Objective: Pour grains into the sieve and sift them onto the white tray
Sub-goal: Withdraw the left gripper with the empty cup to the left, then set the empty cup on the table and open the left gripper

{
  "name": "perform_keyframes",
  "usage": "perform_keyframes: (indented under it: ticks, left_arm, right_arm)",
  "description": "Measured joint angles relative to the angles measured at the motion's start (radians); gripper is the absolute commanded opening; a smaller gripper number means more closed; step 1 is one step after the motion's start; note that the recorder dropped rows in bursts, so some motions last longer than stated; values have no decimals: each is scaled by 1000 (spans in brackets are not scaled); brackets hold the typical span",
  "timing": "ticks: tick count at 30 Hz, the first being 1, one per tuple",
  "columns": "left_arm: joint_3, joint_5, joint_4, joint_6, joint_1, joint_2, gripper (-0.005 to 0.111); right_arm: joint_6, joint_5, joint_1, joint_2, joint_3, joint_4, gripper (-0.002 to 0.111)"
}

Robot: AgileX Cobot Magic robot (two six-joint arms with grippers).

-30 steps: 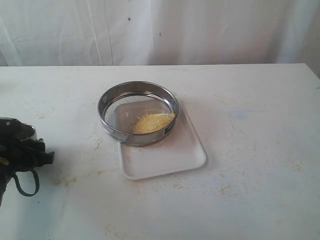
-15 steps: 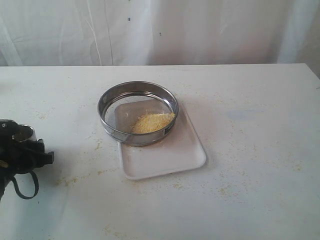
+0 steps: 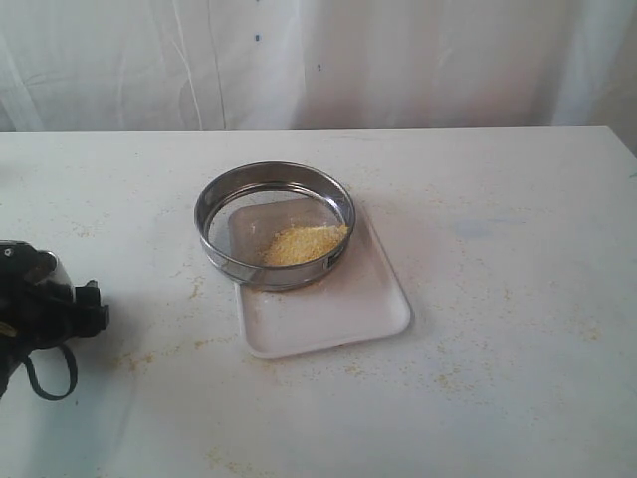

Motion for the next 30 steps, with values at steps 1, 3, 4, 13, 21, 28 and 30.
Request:
perform_keyframes:
  ticks: [1,3,4,13,21,28,30]
  left_arm:
    - [6,1,0,0,0,-4,101]
    - [15,3,0,-4,0,-14,101]
    - [19,3,0,-4,0,-22,101]
    - [35,3,0,-7,0,-68,101]
    - [133,3,0,-7,0,-122,101]
    - [247,5,15,-59,0,-211,92]
    - [282,5,25,-80,0,-248,83]
  right_arm:
    - [0,0,0,0,0,0,0]
    - [0,0,0,0,0,0,0]
    - [0,0,0,0,0,0,0]
    - [0,0,0,0,0,0,0]
    - [0,0,0,0,0,0,0]
    - [0,0,0,0,0,0,0]
    - [0,0,0,0,0,0,0]
